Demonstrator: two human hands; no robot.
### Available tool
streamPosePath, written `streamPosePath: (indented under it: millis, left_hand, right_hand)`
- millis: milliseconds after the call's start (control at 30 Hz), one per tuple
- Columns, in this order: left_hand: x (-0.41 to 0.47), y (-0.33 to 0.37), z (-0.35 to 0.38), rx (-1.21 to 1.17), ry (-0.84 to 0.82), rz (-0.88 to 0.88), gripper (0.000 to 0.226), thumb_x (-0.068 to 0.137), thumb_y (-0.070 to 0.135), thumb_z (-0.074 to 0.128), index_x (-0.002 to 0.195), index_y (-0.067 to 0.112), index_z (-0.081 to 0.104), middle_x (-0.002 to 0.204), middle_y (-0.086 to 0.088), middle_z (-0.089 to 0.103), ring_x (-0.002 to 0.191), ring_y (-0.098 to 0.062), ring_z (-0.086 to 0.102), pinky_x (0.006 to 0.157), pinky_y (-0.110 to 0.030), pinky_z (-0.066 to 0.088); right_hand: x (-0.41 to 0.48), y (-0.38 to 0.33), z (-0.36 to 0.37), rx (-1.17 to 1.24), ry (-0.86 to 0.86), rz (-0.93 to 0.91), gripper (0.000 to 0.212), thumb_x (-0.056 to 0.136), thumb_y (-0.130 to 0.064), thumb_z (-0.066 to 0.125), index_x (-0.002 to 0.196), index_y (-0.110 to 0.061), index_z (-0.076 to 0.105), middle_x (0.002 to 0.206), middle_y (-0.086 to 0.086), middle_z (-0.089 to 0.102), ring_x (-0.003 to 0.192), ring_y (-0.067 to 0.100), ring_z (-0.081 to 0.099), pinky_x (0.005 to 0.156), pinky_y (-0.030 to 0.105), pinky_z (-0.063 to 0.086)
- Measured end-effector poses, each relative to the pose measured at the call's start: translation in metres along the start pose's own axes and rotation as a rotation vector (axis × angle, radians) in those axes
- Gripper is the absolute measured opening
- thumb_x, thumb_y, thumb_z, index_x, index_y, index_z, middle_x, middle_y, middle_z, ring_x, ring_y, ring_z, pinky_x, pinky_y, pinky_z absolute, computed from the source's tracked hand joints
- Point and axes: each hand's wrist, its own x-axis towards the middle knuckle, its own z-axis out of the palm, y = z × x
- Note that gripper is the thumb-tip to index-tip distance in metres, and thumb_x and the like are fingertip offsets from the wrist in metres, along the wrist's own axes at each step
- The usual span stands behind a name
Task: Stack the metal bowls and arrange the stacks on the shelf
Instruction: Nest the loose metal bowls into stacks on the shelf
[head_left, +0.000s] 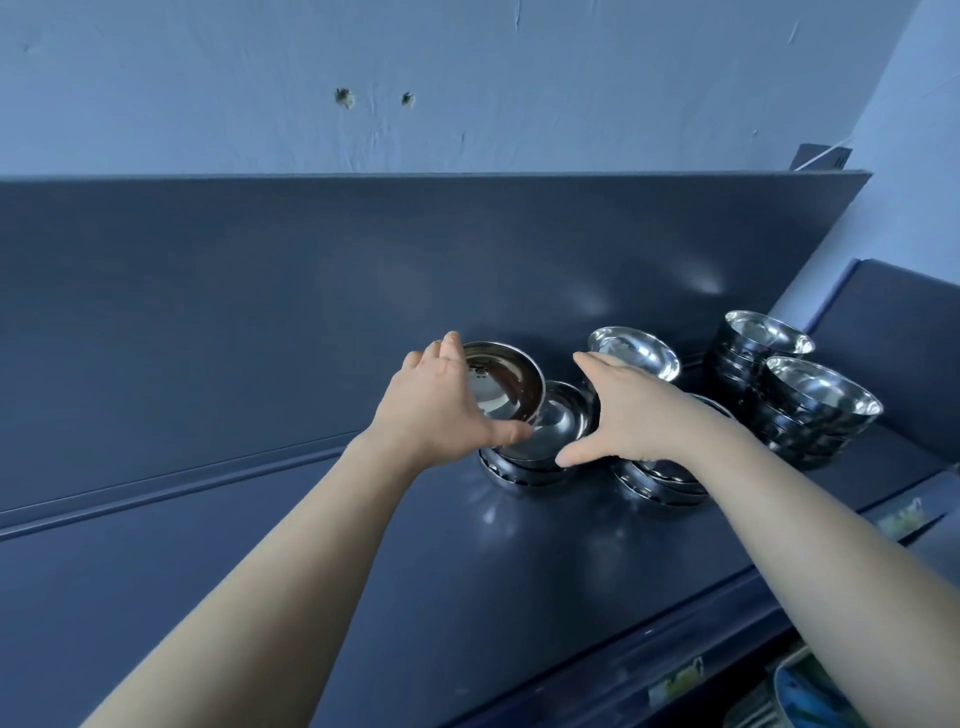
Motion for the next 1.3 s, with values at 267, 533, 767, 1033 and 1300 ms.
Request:
streamPosePath:
  millis: [267, 533, 767, 1033, 1300]
  left_hand:
    - [0.019, 0.025, 0.039, 0.043, -0.111, 0.04, 0.101, 0.054, 0.071, 0.073, 0.127, 0.011, 0.036, 0.125, -0.003, 0.05, 0.117, -0.025, 0.043, 0.094, -0.033, 0.039]
    - [0.007, 0.02, 0.012, 0.173, -0.028, 0.104, 0.092, 0.068, 0.079, 0.054, 0.133, 0.015, 0.043, 0.141, -0.001, 0.043, 0.128, -0.024, 0.04, 0.103, -0.036, 0.033]
    - [-0.019, 0.02, -0.017, 0.315, 0.148, 0.186, 0.073, 0.078, 0.071, 0.05, 0.127, 0.017, 0.048, 0.126, 0.003, 0.055, 0.115, -0.021, 0.049, 0.097, -0.031, 0.034]
    - [-0.057, 0.006, -0.015, 0.255, 0.122, 0.206, 0.081, 0.078, 0.066, 0.056, 0.142, 0.021, 0.036, 0.133, 0.004, 0.052, 0.119, -0.021, 0.047, 0.1, -0.029, 0.032]
    - [-0.043, -0.021, 0.013, 0.027, -0.16, 0.145, 0.111, 0.07, 0.057, 0.073, 0.151, 0.023, 0.005, 0.15, -0.001, 0.032, 0.136, -0.023, 0.032, 0.107, -0.032, 0.031]
  right_hand:
    - [-0.005, 0.026, -0.009, 0.008, 0.06, -0.061, 0.115, 0.066, -0.054, 0.08, 0.154, -0.015, 0.015, 0.161, -0.004, 0.017, 0.147, 0.014, 0.017, 0.114, 0.03, 0.026]
    - [-0.009, 0.032, -0.016, 0.002, 0.093, -0.103, 0.107, 0.07, -0.055, 0.077, 0.153, -0.017, 0.021, 0.16, -0.008, 0.02, 0.146, 0.01, 0.016, 0.116, 0.029, 0.023]
    - [-0.026, 0.024, -0.019, -0.013, 0.199, -0.154, 0.087, 0.074, -0.059, 0.071, 0.142, -0.014, 0.039, 0.15, -0.005, 0.038, 0.139, 0.012, 0.029, 0.111, 0.029, 0.029]
    - [-0.056, 0.007, 0.001, 0.032, 0.242, -0.149, 0.092, 0.079, -0.057, 0.067, 0.153, -0.025, 0.023, 0.159, -0.013, 0.021, 0.145, 0.007, 0.02, 0.111, 0.023, 0.022]
    - [-0.065, -0.021, 0.055, 0.229, 0.261, -0.012, 0.096, 0.082, -0.046, 0.071, 0.154, -0.021, 0.013, 0.157, -0.004, 0.025, 0.143, 0.014, 0.026, 0.109, 0.022, 0.024]
